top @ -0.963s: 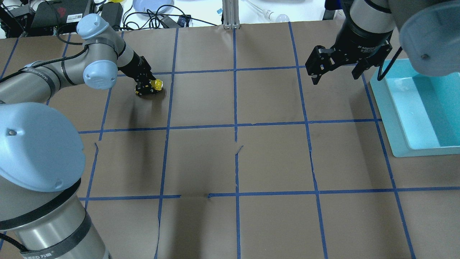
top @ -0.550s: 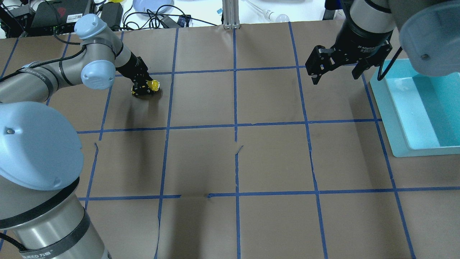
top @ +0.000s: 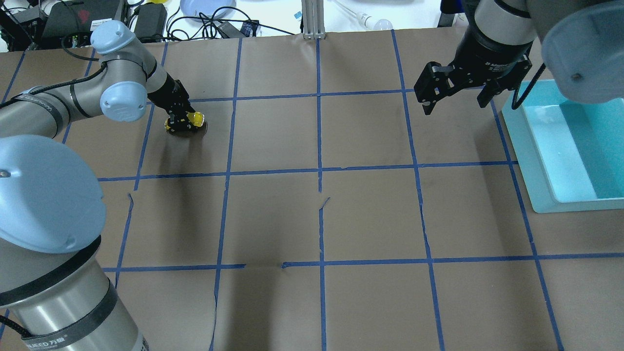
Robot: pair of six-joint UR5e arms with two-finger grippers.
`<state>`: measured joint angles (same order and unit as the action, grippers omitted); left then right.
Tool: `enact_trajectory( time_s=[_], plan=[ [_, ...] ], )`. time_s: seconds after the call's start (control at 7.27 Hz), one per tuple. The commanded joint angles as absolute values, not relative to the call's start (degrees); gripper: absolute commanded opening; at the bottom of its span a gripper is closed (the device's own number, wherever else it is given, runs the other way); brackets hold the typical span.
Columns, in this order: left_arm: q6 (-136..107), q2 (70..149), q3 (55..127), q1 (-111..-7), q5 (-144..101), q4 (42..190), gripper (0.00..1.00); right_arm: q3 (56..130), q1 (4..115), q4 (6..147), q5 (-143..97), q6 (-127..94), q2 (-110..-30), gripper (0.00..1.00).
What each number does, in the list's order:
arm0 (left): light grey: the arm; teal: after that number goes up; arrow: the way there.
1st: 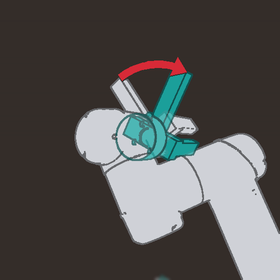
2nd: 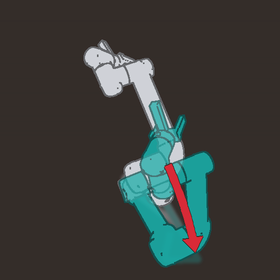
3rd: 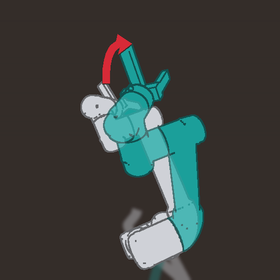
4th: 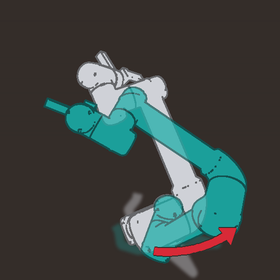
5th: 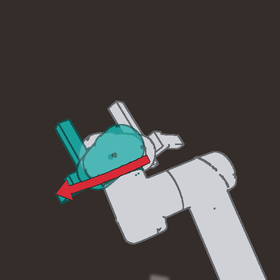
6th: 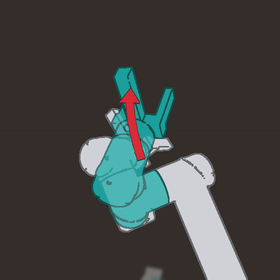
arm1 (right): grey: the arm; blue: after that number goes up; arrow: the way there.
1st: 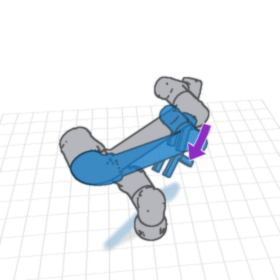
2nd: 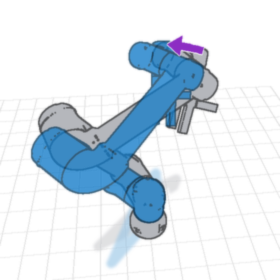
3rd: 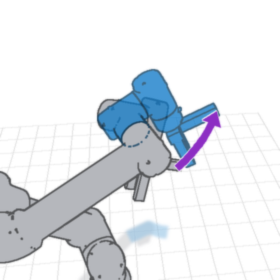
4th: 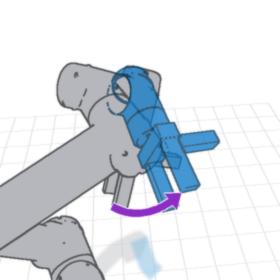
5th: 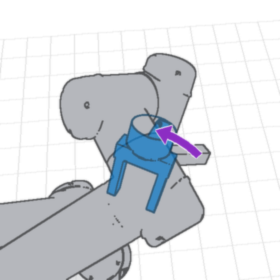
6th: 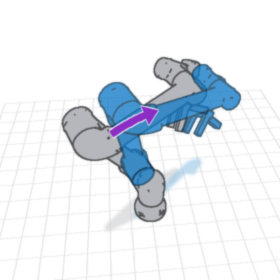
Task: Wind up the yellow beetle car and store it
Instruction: 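Drag the held car back and forth on the table with the left gripper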
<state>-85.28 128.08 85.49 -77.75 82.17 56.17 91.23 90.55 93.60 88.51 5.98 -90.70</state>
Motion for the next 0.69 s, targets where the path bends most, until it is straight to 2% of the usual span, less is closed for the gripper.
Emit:
enact_trajectory(
  time_s=[0.0,0.55],
  plan=[
    [-82.81,127.88,85.52,-76.64,82.53,57.21,0.21,91.23,90.53,93.69,88.51,5.98,-90.70,1.00],
    [-80.86,127.97,86.04,-75.50,84.29,57.30,0.21,91.23,90.53,93.60,88.51,5.98,-90.62,1.00]
  ],
)
